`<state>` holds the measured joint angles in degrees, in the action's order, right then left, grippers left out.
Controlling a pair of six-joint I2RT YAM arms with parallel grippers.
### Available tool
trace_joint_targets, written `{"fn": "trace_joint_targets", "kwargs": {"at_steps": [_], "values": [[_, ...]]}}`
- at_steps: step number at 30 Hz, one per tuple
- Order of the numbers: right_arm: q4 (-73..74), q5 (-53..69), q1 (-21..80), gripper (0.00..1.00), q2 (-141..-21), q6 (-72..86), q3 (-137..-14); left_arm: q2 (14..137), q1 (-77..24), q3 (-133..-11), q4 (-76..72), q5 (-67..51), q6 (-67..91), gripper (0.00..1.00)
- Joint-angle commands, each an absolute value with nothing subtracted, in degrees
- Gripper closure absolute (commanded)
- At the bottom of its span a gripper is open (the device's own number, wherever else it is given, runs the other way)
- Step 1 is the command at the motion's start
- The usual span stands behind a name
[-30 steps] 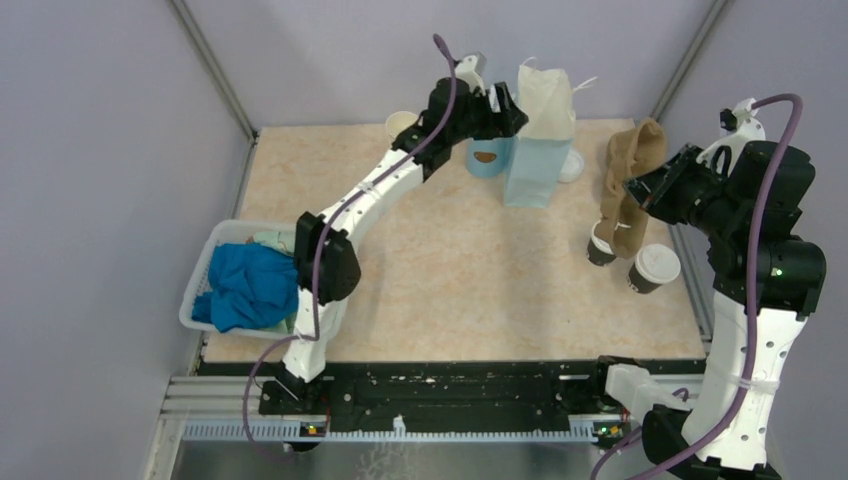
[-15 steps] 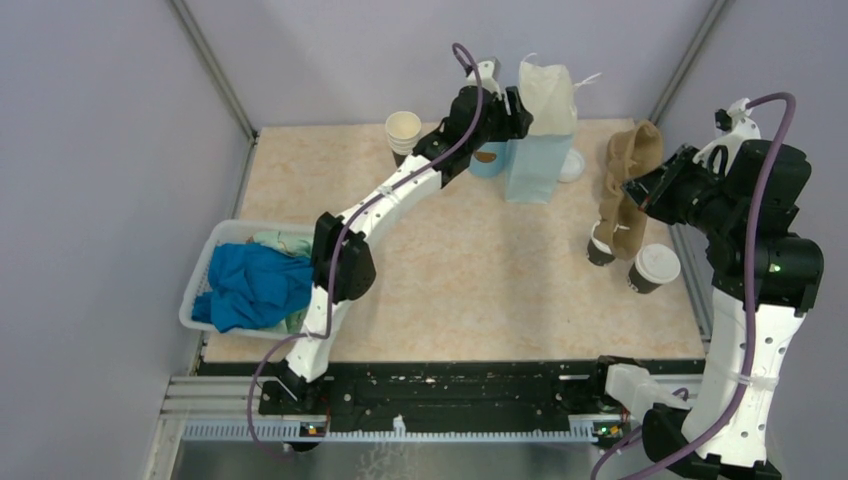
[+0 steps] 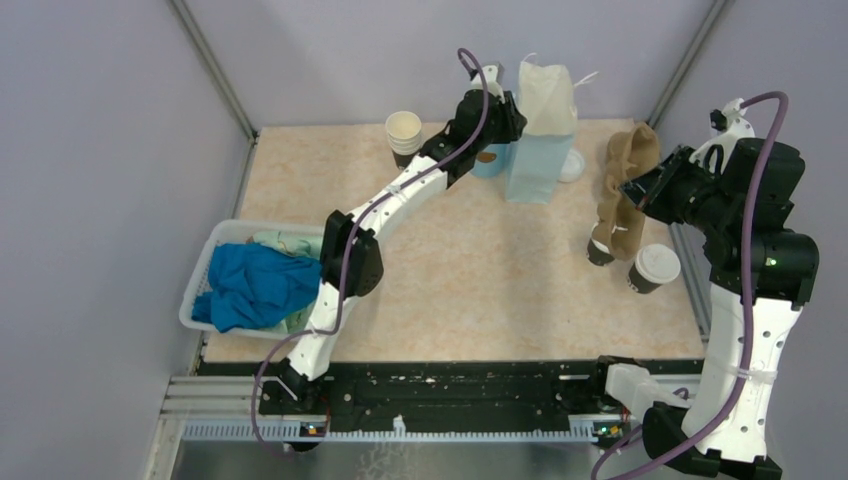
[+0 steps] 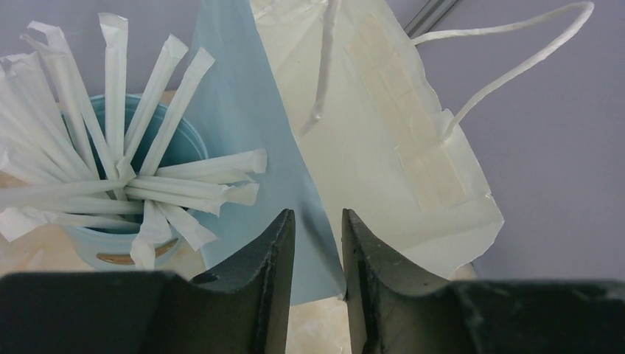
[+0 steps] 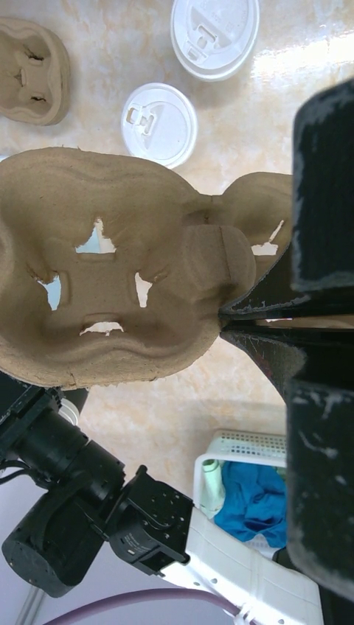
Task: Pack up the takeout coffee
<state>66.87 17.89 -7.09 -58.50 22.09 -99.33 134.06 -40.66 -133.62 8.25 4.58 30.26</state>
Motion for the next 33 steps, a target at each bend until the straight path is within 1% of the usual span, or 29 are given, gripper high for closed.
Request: {"fn": "trace_joint_targets", "kwargs": {"at_steps": [1, 3, 8, 11, 15, 19, 24, 27, 31, 32, 33], "values": [[64.78, 18.46, -7.13, 1.0, -58.12, 21.53, -99.41, 133.76, -41.06, -137.39, 6.37, 5.34, 28.22, 0.68], [64.78, 18.34, -7.16, 1.0, -58.05, 21.54, -99.4, 132.75, -41.28, -137.37, 6.9, 5.13, 27.1, 0.76], [65.33, 18.11, -7.14, 1.0, -57.82, 20.64, -100.3, 129.36, -41.48, -136.57, 13.7, 1.46, 28.6, 0.89], [66.52, 17.83, -7.12, 1.0, -57.84, 19.33, -101.47, 125.51, -41.5, -132.46, 17.41, -3.08, 31.75, 1.0], [66.44, 19.31, -6.7, 1.0, -57.28, 18.47, -101.45, 120.34, -41.43, -128.48, 22.32, -10.16, 33.99, 1.0], [64.67, 23.55, -5.04, 1.0, -57.04, 18.3, -100.83, 114.33, -40.41, -124.91, 31.56, -14.14, 33.45, 1.0], [61.79, 29.34, -3.43, 1.0, -56.74, 18.36, -99.67, 102.18, -36.52, -107.36, 30.48, -27.05, 32.35, 1.0], [59.55, 32.9, -1.92, 1.0, -56.2, 17.76, -98.71, 94.96, -33.88, -97.67, 30.76, -33.24, 28.66, 1.0], [57.19, 38.1, 2.84, 1.0, -56.36, 15.1, -98.39, 88.76, -28.3, -89.63, 34.87, -38.21, 23.09, 1.0], [57.06, 38.49, 3.99, 1.0, -56.61, 14.36, -98.64, 87.68, -27.09, -88.54, 35.92, -38.74, 21.75, 0.96], [57.04, 38.65, 4.98, 1.0, -56.94, 13.57, -99.07, 86.88, -25.97, -88.15, 37.36, -39.05, 20.23, 0.9]]}}
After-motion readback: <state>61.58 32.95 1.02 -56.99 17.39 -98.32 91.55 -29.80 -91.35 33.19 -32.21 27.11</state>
